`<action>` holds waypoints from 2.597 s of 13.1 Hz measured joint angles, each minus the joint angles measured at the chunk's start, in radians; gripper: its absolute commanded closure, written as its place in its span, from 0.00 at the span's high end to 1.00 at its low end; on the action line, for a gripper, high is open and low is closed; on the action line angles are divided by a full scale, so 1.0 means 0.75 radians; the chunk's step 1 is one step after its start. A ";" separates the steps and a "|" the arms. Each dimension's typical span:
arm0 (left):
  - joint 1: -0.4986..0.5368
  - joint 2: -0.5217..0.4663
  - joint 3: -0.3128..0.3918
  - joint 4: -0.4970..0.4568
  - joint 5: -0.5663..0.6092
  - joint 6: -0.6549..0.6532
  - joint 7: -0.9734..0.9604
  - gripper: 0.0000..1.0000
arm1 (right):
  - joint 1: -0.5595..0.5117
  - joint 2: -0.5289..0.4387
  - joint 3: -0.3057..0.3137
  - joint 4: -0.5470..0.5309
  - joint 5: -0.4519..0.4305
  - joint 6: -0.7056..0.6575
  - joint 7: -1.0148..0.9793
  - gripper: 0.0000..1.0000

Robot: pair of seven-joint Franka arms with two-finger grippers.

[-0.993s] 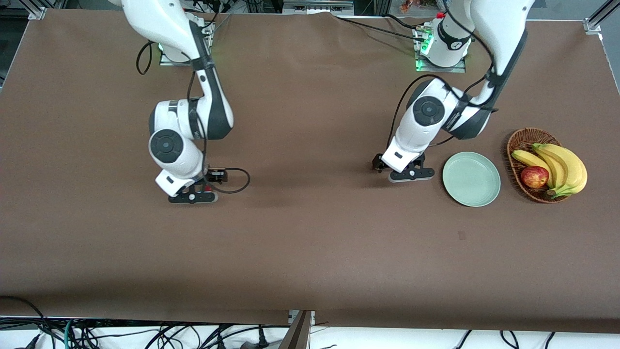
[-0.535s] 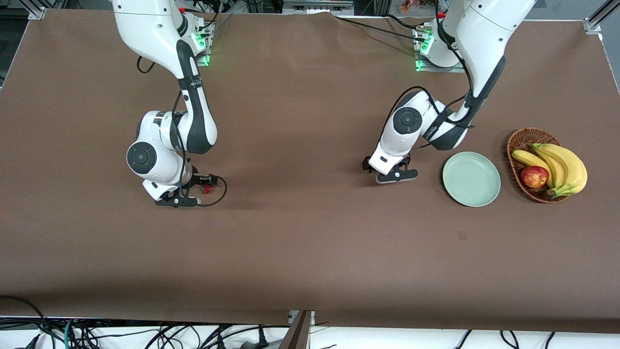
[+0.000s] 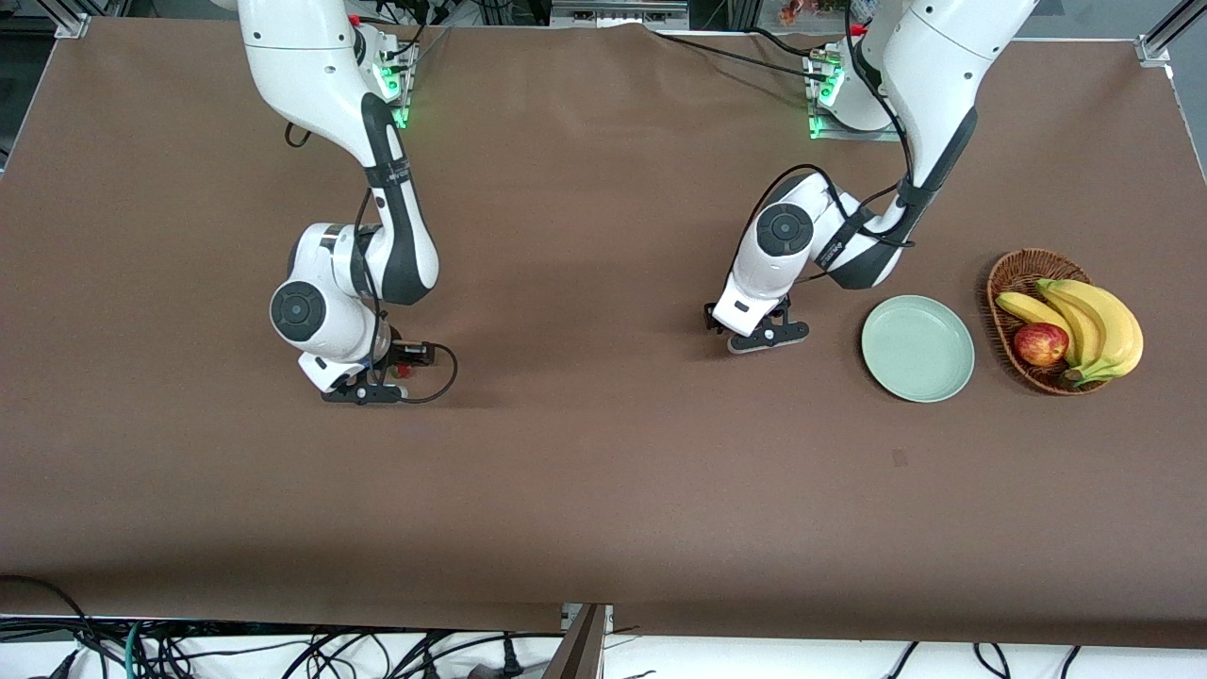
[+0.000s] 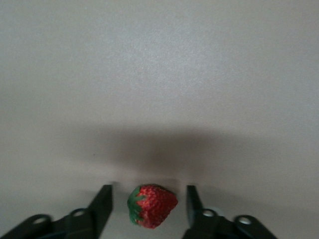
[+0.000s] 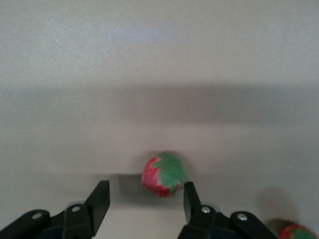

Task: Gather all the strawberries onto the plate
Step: 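Carry the strawberry over the plate while the right gripper grasps another, then release the strawberry onto the plate while the right gripper carries another mid-table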

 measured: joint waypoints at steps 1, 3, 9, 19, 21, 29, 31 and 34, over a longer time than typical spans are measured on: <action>0.000 0.001 0.000 -0.001 0.000 -0.001 -0.014 0.04 | -0.018 0.000 -0.001 0.000 0.002 0.001 -0.030 0.65; 0.000 -0.003 -0.001 0.000 0.000 -0.005 -0.024 0.01 | -0.040 0.001 -0.001 0.000 0.004 0.002 -0.055 0.65; 0.040 -0.031 0.044 0.141 -0.216 -0.206 0.219 0.01 | -0.038 0.009 0.013 0.001 0.055 0.019 -0.057 0.42; 0.072 -0.167 0.678 0.142 -0.569 -0.470 1.471 0.04 | 0.029 0.002 0.018 0.306 0.084 -0.318 0.301 0.10; 0.074 -0.112 0.741 0.111 -0.599 -0.381 1.625 0.04 | 0.053 -0.002 0.046 0.466 0.101 -0.408 0.513 0.10; 0.085 -0.030 0.814 0.086 -0.652 -0.297 1.820 1.00 | 0.158 0.185 0.530 0.691 0.191 0.244 1.477 0.18; 0.083 -0.037 0.813 0.095 -0.653 -0.298 1.821 1.00 | 0.264 0.259 0.541 0.692 0.191 0.462 1.607 0.26; 0.081 -0.113 0.813 0.112 -0.660 -0.346 1.816 1.00 | 0.360 0.378 0.541 0.694 0.191 0.717 1.689 0.48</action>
